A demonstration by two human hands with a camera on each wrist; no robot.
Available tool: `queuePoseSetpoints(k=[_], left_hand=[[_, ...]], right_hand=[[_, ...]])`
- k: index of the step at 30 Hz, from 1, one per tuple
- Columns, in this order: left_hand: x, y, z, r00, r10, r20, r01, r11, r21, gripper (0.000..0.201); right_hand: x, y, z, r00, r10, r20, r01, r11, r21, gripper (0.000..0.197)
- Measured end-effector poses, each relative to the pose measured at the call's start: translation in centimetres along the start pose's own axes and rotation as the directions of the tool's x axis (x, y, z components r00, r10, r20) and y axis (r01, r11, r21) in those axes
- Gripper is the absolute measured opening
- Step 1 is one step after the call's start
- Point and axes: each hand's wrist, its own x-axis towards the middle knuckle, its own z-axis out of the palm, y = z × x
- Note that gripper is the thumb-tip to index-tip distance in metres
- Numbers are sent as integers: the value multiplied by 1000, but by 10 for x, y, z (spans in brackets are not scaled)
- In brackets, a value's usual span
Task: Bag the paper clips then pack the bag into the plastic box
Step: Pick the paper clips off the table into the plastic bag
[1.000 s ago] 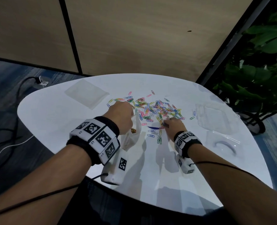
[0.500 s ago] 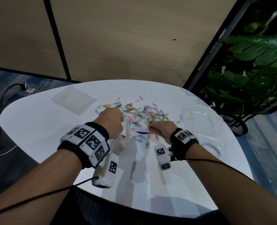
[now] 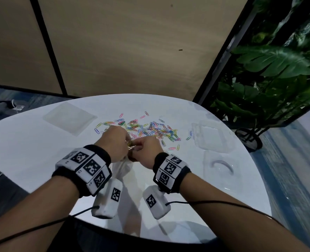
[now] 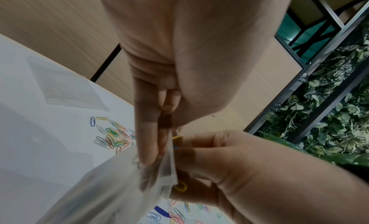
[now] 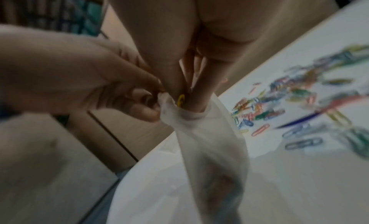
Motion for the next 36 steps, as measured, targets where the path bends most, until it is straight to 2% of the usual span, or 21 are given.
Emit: queuePoseSetpoints(k=[3, 5, 11, 18, 19, 21, 23, 24, 25, 26, 27, 28, 29, 30, 32, 34, 36], left_hand=[[-1, 0, 0, 1000, 24, 18, -24, 1000, 19, 36], [0, -1, 0, 999, 28, 26, -29, 999, 31, 35], [1, -2, 0, 999, 32, 13, -32, 999, 13, 32], [3, -8, -2, 1000, 7, 11, -7, 1000, 12, 34], [4, -8, -2, 1000, 8, 11, -8, 1000, 2, 35], [4, -11, -4, 1000, 3, 8, -3, 1000, 7, 36], [5, -16, -6, 1000, -8, 2, 8, 1000, -6, 40], [5, -18, -8, 1000, -13, 1, 13, 1000, -21, 41], [4, -19, -10, 1000, -17, -1, 17, 999, -28, 39], [3, -21, -12, 1000, -21, -5, 21, 999, -27, 38], [1, -22, -13, 1000, -23, -9, 23, 999, -22, 38], [0, -24, -15, 1000, -25, -12, 25, 1000, -13, 38], [-1, -26, -16, 999, -27, -16, 27, 1000, -7, 38], [-1, -28, -18, 999, -30, -20, 30, 1000, -3, 39], [-1, -34, -21, 999, -38, -26, 38, 999, 8, 39], [-1, -39, -23, 999, -48, -25, 48, 999, 9, 41], [-1, -42, -25, 998, -54, -23, 54, 999, 3, 42]], right_hand=[[-4, -6, 0, 993, -120, -12, 116, 976, -184, 20], [-5, -8, -1, 989, -150, -4, 145, 960, -238, 21], [-4, -9, 0, 978, -207, 9, 201, 936, -288, 20], [-3, -11, -10, 952, -265, 152, 297, 920, -256, 21], [-2, -11, -15, 953, -259, 155, 287, 938, -196, 20], [3, -10, -24, 970, -202, 134, 197, 979, 51, 17], [13, -1, -36, 995, -74, 63, 57, 970, 237, 15], [21, 10, -43, 999, 18, 27, -24, 974, 226, 20], [28, 26, -50, 992, 128, 9, -128, 982, 141, 33], [34, 43, -56, 968, 251, 9, -251, 968, -27, 57], [36, 60, -59, 929, 370, 17, -356, 905, -233, 87], [36, 74, -60, 884, 467, 18, -416, 806, -421, 114], [35, 86, -58, 849, 528, 22, -434, 720, -542, 130], [34, 94, -53, 834, 551, 19, -437, 681, -587, 135], [34, 99, -40, 869, 494, -14, -400, 688, -605, 124], [41, 97, -25, 920, 387, -64, -349, 733, -584, 102], [52, 93, -13, 946, 310, -91, -309, 784, -539, 82]])
